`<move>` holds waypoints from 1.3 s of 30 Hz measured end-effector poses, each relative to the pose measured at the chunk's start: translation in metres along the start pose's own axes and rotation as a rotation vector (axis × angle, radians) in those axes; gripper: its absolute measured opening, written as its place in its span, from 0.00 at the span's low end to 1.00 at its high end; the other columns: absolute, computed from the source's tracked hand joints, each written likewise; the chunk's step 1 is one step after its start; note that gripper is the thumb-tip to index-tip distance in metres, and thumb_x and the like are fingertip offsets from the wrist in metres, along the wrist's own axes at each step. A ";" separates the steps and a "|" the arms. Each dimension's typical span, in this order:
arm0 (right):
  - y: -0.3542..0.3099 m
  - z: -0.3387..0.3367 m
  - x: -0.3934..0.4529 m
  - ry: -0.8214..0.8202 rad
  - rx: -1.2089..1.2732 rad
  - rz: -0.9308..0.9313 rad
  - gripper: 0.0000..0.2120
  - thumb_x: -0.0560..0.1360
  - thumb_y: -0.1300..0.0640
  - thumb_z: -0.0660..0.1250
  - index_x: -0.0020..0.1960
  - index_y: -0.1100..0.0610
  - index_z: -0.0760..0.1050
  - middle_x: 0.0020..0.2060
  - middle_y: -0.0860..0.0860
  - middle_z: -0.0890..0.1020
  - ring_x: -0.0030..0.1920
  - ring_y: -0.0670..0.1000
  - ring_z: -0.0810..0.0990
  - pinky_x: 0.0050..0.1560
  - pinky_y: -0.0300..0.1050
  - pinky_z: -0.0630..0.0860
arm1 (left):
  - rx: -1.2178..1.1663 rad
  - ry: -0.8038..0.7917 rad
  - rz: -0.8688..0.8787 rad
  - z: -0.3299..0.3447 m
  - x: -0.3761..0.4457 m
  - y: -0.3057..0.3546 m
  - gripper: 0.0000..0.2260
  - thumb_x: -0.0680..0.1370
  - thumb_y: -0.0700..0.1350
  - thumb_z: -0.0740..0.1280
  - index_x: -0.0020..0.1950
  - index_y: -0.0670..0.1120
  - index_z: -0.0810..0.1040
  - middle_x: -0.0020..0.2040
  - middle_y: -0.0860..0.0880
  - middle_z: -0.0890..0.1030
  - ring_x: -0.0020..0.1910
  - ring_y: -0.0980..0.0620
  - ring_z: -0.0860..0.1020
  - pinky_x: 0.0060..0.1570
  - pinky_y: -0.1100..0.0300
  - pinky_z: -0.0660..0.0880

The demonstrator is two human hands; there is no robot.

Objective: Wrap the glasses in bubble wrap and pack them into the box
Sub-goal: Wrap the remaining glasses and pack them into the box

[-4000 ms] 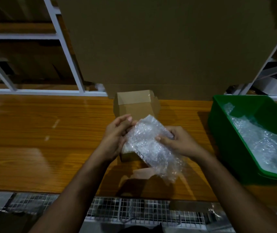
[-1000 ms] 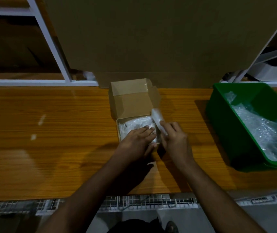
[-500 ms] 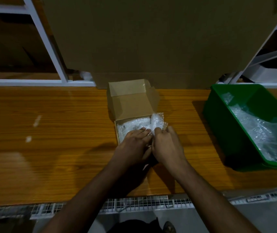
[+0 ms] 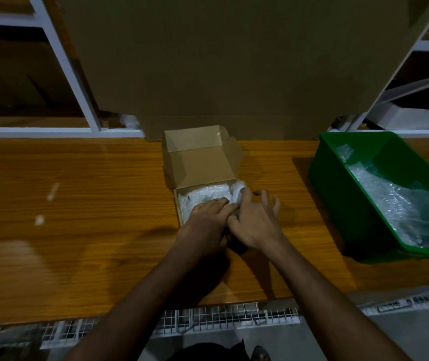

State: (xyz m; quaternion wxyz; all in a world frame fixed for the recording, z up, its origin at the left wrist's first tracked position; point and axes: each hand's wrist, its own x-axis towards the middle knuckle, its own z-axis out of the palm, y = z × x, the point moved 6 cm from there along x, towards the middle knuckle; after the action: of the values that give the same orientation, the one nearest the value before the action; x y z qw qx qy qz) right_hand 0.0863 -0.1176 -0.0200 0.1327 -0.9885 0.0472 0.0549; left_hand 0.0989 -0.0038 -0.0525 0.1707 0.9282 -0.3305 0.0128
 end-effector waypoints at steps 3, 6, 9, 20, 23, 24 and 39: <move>0.006 -0.002 0.005 -0.180 0.141 0.001 0.29 0.78 0.49 0.60 0.76 0.54 0.56 0.71 0.58 0.68 0.77 0.58 0.54 0.74 0.62 0.52 | 0.172 0.004 0.013 0.000 -0.002 0.005 0.29 0.74 0.58 0.68 0.74 0.50 0.70 0.73 0.41 0.70 0.70 0.40 0.70 0.64 0.44 0.69; 0.016 -0.014 0.008 -0.171 0.325 -0.060 0.21 0.80 0.55 0.63 0.73 0.53 0.69 0.70 0.54 0.73 0.69 0.53 0.72 0.65 0.47 0.72 | 0.234 0.058 0.033 -0.002 -0.005 0.008 0.27 0.75 0.62 0.66 0.71 0.52 0.71 0.72 0.41 0.71 0.68 0.40 0.71 0.63 0.45 0.71; 0.034 -0.043 0.021 0.194 0.360 -0.013 0.10 0.80 0.57 0.65 0.59 0.51 0.81 0.53 0.46 0.84 0.47 0.43 0.79 0.40 0.31 0.71 | 0.266 0.081 0.036 0.000 -0.007 0.009 0.28 0.75 0.65 0.64 0.72 0.53 0.70 0.71 0.42 0.72 0.69 0.42 0.71 0.64 0.47 0.71; 0.026 -0.017 0.068 0.132 0.241 -0.107 0.08 0.76 0.61 0.72 0.54 0.54 0.84 0.47 0.47 0.85 0.42 0.42 0.80 0.37 0.31 0.73 | 0.282 0.112 0.041 0.011 -0.009 0.026 0.32 0.75 0.66 0.64 0.72 0.48 0.71 0.70 0.41 0.73 0.69 0.42 0.71 0.63 0.47 0.71; 0.016 -0.023 0.073 0.129 0.030 -0.156 0.06 0.77 0.60 0.69 0.47 0.52 0.84 0.43 0.48 0.85 0.39 0.45 0.80 0.39 0.42 0.79 | 0.260 0.112 0.050 0.010 -0.008 0.027 0.32 0.76 0.65 0.63 0.73 0.48 0.70 0.71 0.44 0.72 0.69 0.45 0.71 0.62 0.49 0.71; 0.010 -0.024 0.074 0.135 -0.066 -0.175 0.07 0.78 0.59 0.68 0.45 0.52 0.83 0.42 0.48 0.83 0.39 0.46 0.80 0.39 0.44 0.80 | 0.260 0.108 0.052 0.010 -0.007 0.027 0.32 0.76 0.66 0.63 0.73 0.48 0.69 0.71 0.45 0.72 0.68 0.45 0.71 0.61 0.49 0.71; 0.010 -0.035 0.084 0.106 -0.039 -0.205 0.05 0.75 0.59 0.72 0.49 0.51 0.84 0.50 0.46 0.75 0.47 0.46 0.74 0.45 0.41 0.74 | 0.249 0.172 0.024 0.013 0.006 0.042 0.28 0.76 0.67 0.57 0.61 0.47 0.79 0.59 0.49 0.78 0.59 0.48 0.72 0.61 0.50 0.68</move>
State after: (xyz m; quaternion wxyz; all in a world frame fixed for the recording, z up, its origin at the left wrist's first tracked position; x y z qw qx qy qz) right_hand 0.1718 -0.1433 0.0009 0.1158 -0.9920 -0.0485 -0.0102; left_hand 0.0759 -0.0423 -0.0512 0.0818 0.9337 -0.3214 0.1350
